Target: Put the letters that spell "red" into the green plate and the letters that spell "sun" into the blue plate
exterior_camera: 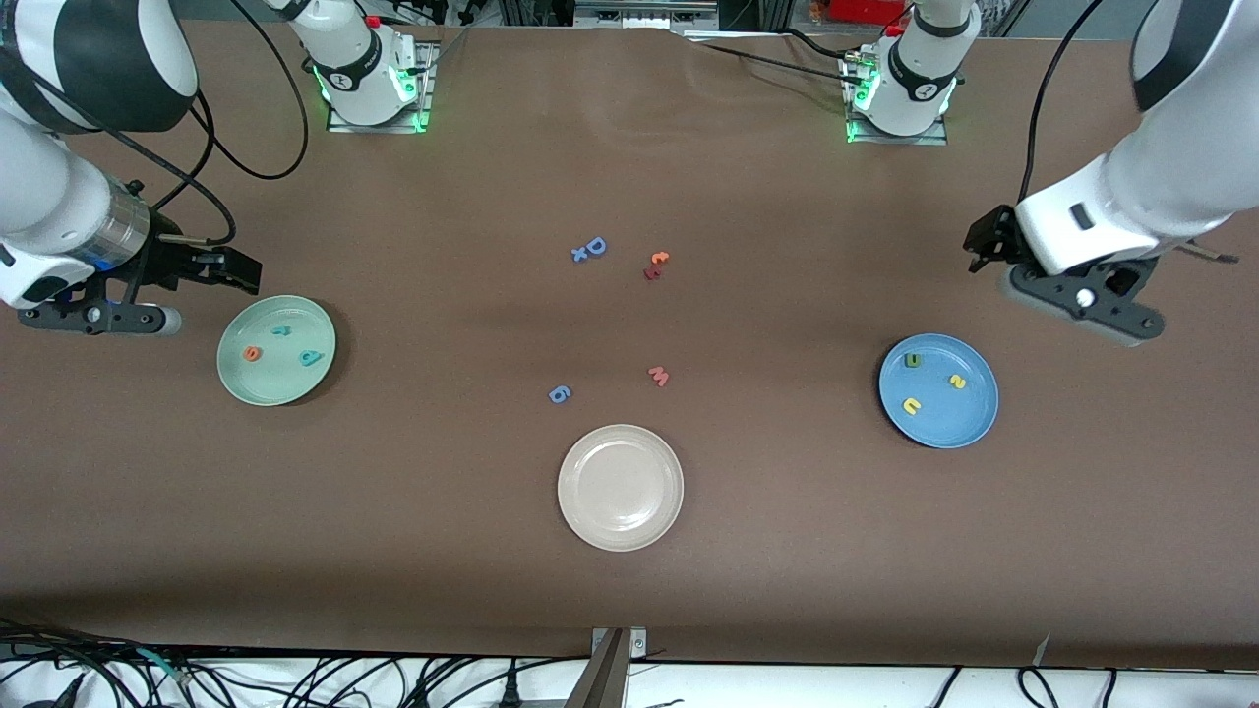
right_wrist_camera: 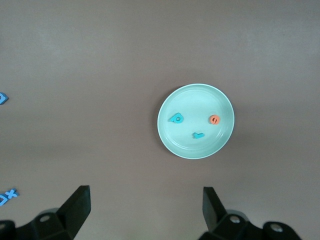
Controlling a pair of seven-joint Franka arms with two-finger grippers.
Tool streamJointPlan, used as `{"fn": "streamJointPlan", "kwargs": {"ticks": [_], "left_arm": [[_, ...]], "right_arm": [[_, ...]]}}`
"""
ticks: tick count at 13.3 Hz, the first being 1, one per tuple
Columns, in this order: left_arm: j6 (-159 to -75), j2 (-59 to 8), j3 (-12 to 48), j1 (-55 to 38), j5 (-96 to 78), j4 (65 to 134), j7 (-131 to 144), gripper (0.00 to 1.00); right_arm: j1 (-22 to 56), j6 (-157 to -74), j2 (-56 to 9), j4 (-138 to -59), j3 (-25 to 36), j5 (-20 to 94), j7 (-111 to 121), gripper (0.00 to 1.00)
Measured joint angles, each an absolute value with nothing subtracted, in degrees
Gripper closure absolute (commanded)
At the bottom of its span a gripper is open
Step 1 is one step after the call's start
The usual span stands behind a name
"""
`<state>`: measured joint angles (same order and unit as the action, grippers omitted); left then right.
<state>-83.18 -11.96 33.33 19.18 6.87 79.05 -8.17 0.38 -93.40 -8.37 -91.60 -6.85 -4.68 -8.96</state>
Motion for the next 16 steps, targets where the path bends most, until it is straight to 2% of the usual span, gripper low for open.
{"fn": "streamJointPlan", "kwargs": {"ticks": [2, 5, 7, 16], "left_arm": [[-83.1, -9.7, 27.2, 16.8, 4.3, 79.1, -8.2, 0.0], [-83.1, -8.7, 15.1, 8.0, 3.9, 79.4, -8.2, 0.0], [-83.1, -8.6, 10.4, 4.3, 3.9, 79.8, -8.2, 0.0], [-90.0, 1.8, 5.2, 0.5, -1.2, 95.7, -3.0, 0.0]], "right_arm": [[1.0, -93.5, -8.4, -91.6, -6.2, -4.2, -9.0, 0.01], [1.1, -93.5, -8.4, -91.7, -6.1, -3.2, -9.0, 0.0], [1.2, -93.5, -8.4, -91.7, -6.1, -3.2, -9.0, 0.0], [1.2, -93.8, -8.4, -91.7, -5.7, -3.1, -9.0, 0.0]]}}
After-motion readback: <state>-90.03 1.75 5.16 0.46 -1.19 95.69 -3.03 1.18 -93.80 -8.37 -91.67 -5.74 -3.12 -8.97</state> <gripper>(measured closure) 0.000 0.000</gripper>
